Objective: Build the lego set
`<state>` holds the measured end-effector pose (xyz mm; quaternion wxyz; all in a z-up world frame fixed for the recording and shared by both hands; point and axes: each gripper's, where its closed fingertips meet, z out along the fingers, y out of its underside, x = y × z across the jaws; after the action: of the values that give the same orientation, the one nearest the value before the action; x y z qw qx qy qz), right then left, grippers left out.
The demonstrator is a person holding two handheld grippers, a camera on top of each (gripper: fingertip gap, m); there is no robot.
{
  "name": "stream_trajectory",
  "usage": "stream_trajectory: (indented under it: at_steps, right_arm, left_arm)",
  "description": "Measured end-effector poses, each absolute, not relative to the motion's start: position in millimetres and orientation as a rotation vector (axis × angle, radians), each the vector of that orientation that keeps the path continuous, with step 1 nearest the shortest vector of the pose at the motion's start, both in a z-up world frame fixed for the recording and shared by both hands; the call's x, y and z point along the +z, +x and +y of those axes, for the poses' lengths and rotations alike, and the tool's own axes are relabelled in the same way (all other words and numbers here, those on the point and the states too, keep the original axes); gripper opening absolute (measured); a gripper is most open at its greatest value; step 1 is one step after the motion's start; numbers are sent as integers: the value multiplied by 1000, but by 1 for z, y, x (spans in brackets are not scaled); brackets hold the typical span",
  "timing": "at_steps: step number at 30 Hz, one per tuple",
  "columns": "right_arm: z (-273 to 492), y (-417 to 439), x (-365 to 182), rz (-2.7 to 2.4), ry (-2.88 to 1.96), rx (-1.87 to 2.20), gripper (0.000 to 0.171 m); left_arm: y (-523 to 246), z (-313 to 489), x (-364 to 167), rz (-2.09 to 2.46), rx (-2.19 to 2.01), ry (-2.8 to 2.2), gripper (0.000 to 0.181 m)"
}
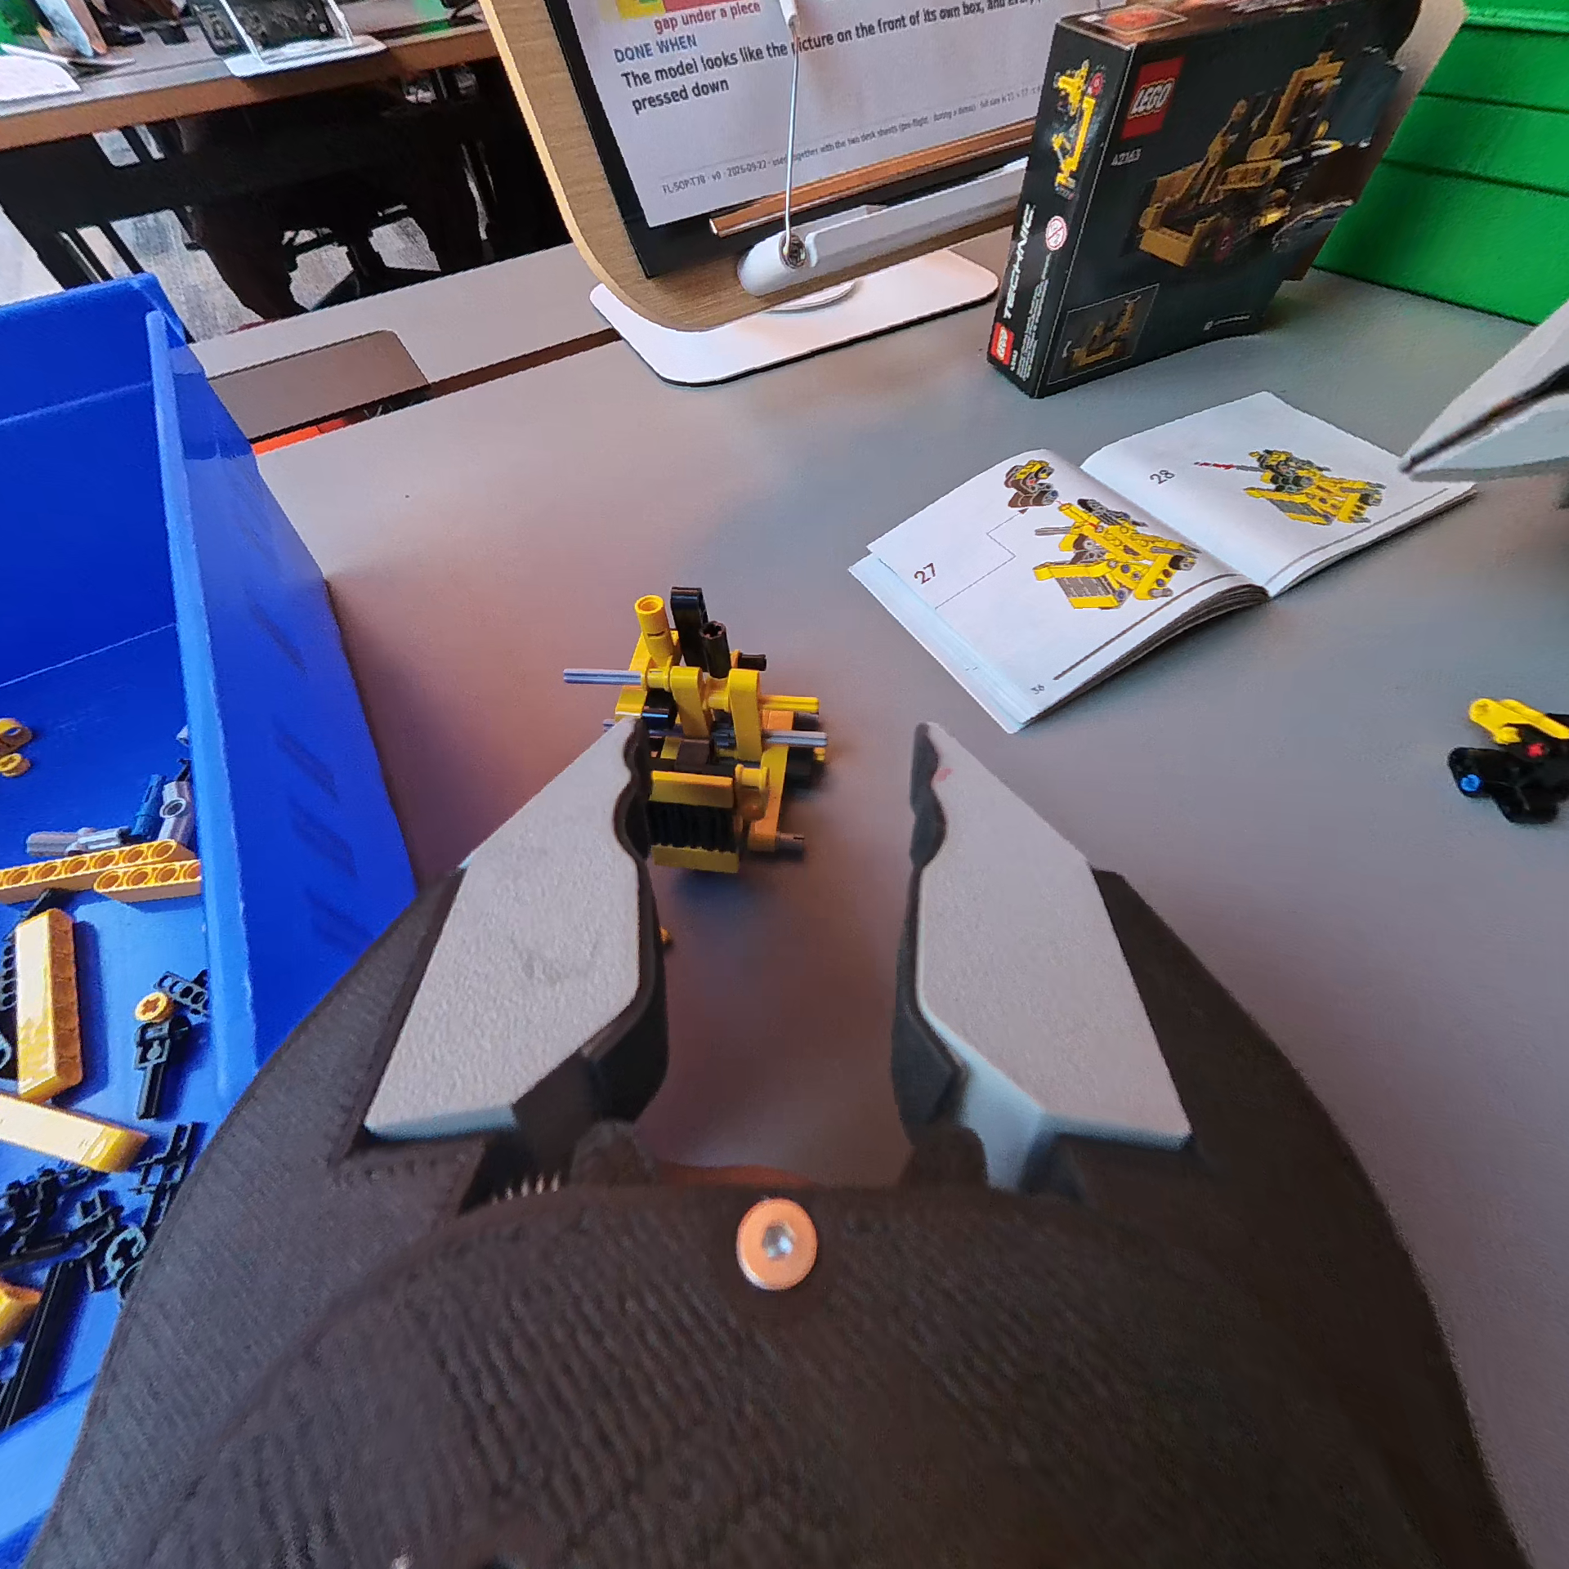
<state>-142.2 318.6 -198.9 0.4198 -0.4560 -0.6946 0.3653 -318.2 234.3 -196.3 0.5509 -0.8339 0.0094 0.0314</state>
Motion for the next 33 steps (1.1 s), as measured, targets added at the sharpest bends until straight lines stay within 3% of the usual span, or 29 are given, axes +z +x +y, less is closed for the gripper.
stream_trajectory:
  at_steps: [3,15,20,33]
  right_arm:
    - [317,-142,-200,-1753,-1140,927,0]
    - [297,-131,-204,-1907,-1119,1075,4]
    - [301,-131,-201,-1881,-1127,1078,4]
    - [292,-127,-190,-1873,-1081,1148,3]
  left_arm:
    - [-322,235,-195,8,95,-1967,52]
    - [-325,238,-201,-8,132,-2006,55]
    - [-336,239,-204,-76,175,-2023,73]
    - [-337,237,-212,-31,170,-2079,82]
